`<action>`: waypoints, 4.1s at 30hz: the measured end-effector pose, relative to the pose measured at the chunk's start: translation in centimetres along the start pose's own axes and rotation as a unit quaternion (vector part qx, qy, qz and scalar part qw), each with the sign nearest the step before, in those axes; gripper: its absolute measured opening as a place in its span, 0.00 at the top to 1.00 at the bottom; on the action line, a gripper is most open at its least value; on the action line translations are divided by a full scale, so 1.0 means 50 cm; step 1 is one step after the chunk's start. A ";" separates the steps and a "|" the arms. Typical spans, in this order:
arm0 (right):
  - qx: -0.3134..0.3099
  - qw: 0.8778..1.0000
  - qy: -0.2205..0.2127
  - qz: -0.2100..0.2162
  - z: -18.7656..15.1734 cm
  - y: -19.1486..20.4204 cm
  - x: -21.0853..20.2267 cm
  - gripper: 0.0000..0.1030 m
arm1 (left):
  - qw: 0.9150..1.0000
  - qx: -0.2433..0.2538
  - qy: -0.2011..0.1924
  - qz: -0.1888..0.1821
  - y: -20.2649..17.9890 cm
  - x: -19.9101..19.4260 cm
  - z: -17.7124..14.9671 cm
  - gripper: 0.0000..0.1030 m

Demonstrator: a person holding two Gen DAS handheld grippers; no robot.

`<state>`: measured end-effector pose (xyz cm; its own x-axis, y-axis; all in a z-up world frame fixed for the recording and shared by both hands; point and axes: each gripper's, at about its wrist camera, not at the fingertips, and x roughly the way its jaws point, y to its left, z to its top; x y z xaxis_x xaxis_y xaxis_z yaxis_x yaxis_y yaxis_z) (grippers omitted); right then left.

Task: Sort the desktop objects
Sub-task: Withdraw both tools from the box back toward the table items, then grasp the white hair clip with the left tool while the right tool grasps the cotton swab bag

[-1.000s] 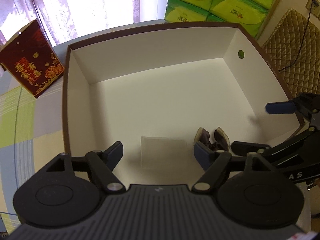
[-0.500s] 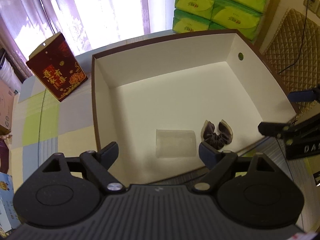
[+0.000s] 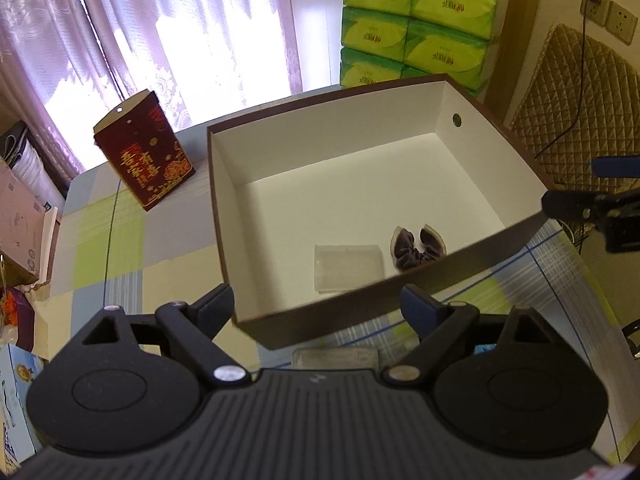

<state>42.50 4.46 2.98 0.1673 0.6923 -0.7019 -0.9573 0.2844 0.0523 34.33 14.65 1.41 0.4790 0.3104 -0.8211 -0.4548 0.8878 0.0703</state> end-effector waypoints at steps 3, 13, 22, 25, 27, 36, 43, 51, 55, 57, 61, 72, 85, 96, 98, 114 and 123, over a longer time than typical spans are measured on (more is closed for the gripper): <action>0.008 1.000 -0.014 0.001 -0.013 0.000 -0.025 0.02 | 1.000 -0.004 -0.008 0.006 0.001 -0.023 -0.022 0.14; 0.040 0.998 -0.050 0.012 -0.058 0.006 -0.100 0.02 | 0.999 -0.019 -0.028 0.014 0.002 -0.093 -0.082 0.14; 0.016 0.999 -0.045 0.014 -0.097 0.044 -0.143 0.02 | 0.998 -0.038 -0.041 0.005 -0.001 -0.148 -0.141 0.12; 0.020 0.999 -0.037 0.017 -0.121 0.051 -0.147 0.02 | 0.998 -0.048 -0.041 0.000 0.000 -0.157 -0.160 0.12; 0.025 0.999 -0.025 0.019 -0.138 0.053 -0.143 0.02 | 0.998 -0.050 -0.041 -0.001 -0.001 -0.160 -0.174 0.12; 0.043 0.999 0.001 0.019 -0.175 0.049 -0.137 0.02 | 0.998 -0.057 -0.015 -0.006 -0.001 -0.154 -0.239 0.12; 0.025 0.999 0.023 0.018 -0.211 0.061 -0.134 0.02 | 0.998 -0.056 -0.002 -0.001 0.003 -0.151 -0.273 0.12; 0.002 0.998 0.061 0.023 -0.275 0.083 -0.121 0.02 | 0.998 -0.056 0.030 -0.004 0.005 -0.131 -0.319 0.12; -0.009 0.997 0.073 0.022 -0.294 0.093 -0.116 0.02 | 0.997 -0.059 0.042 -0.006 0.010 -0.125 -0.339 0.12; -0.014 0.997 0.078 0.025 -0.302 0.099 -0.114 0.02 | 0.997 -0.061 0.049 -0.004 0.015 -0.121 -0.346 0.12; -0.029 0.995 0.092 0.041 -0.323 0.119 -0.103 0.02 | 0.996 -0.066 0.057 0.000 0.023 -0.113 -0.355 0.12; -0.062 0.987 0.120 0.083 -0.371 0.179 -0.061 0.02 | 0.994 -0.080 0.073 0.003 0.046 -0.088 -0.373 0.12; -0.108 0.978 0.154 0.094 -0.416 0.230 0.004 0.02 | 0.991 -0.098 0.095 0.008 0.078 -0.050 -0.391 0.12; -0.140 0.973 0.164 0.082 -0.442 0.241 0.047 0.27 | 0.990 -0.093 0.102 0.003 0.088 -0.021 -0.388 0.12; -0.151 0.972 0.161 0.082 -0.443 0.242 0.045 0.32 | 0.990 -0.090 0.105 0.000 0.089 -0.015 -0.389 0.12; -0.085 0.983 0.150 0.066 -0.406 0.174 -0.022 0.36 | 0.998 0.021 0.051 -0.040 0.070 0.010 -0.370 0.12; -0.010 0.988 0.152 0.038 -0.405 0.101 -0.054 0.36 | 0.976 0.158 0.026 -0.146 0.069 0.060 -0.359 0.12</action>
<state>32.44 -9.38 -9.24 0.0202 0.4797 -0.8772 -0.9692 0.2247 0.1006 20.72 12.53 -10.95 0.5102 0.0182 -0.8599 -0.0465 0.9989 -0.0065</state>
